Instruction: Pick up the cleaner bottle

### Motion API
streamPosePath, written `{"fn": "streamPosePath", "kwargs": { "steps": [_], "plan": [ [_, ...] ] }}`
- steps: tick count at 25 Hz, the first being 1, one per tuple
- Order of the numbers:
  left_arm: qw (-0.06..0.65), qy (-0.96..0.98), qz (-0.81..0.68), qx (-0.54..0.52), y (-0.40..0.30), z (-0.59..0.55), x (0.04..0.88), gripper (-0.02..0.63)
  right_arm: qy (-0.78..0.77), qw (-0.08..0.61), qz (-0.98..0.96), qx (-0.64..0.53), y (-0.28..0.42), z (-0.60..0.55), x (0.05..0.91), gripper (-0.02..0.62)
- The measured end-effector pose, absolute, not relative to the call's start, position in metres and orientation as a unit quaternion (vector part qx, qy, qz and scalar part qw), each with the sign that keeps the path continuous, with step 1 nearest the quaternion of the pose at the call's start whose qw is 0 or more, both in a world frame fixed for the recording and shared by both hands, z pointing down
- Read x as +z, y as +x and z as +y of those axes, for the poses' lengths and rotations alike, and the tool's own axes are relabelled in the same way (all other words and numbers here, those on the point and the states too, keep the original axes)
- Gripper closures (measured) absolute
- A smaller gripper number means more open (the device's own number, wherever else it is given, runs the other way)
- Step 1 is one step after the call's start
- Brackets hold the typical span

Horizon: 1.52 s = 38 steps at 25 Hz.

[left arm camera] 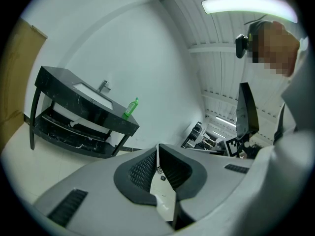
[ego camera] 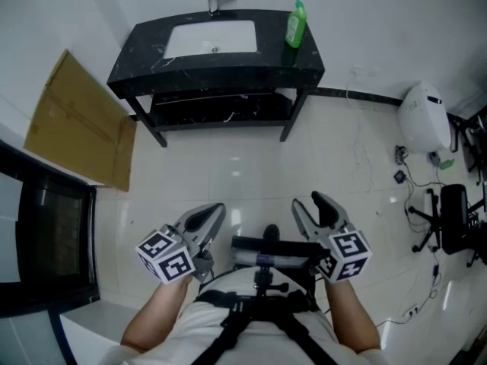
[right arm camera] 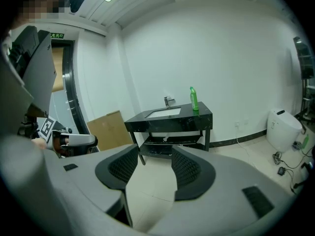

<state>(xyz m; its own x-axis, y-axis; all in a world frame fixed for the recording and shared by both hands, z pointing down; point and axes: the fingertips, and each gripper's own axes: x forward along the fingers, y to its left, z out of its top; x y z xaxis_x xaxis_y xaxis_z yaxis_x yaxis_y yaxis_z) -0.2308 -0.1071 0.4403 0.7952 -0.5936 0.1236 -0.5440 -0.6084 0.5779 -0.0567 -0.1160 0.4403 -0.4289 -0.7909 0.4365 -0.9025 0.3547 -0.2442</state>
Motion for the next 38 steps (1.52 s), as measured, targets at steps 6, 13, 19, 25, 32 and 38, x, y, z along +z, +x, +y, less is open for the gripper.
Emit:
{"fn": "streamPosePath", "kwargs": {
  "steps": [6,13,19,25,32,38],
  "plan": [
    [0.307,0.89,-0.334,-0.043,-0.223,-0.14,0.444,0.606,0.504,0.126,-0.822,0.23,-0.049,-0.155,0.45,0.373],
    [0.297,0.885,-0.356,-0.047,-0.208,-0.196,0.433,0.606,0.481,0.121,-0.84,0.221,-0.04,-0.224,0.439,0.373],
    [0.292,0.883,-0.365,-0.046,-0.18,-0.242,0.424,0.606,0.474,0.116,-0.845,0.219,-0.012,-0.276,0.431,0.373],
    [0.293,0.88,-0.372,-0.031,-0.156,-0.265,0.422,0.606,0.471,0.104,-0.846,0.229,0.015,-0.302,0.432,0.373],
    [0.293,0.882,-0.369,-0.005,-0.134,-0.281,0.424,0.606,0.48,0.079,-0.839,0.244,0.039,-0.322,0.438,0.373],
    [0.292,0.882,-0.37,-0.01,-0.129,-0.303,0.423,0.606,0.479,0.083,-0.838,0.248,0.043,-0.341,0.443,0.373]
  ]
}}
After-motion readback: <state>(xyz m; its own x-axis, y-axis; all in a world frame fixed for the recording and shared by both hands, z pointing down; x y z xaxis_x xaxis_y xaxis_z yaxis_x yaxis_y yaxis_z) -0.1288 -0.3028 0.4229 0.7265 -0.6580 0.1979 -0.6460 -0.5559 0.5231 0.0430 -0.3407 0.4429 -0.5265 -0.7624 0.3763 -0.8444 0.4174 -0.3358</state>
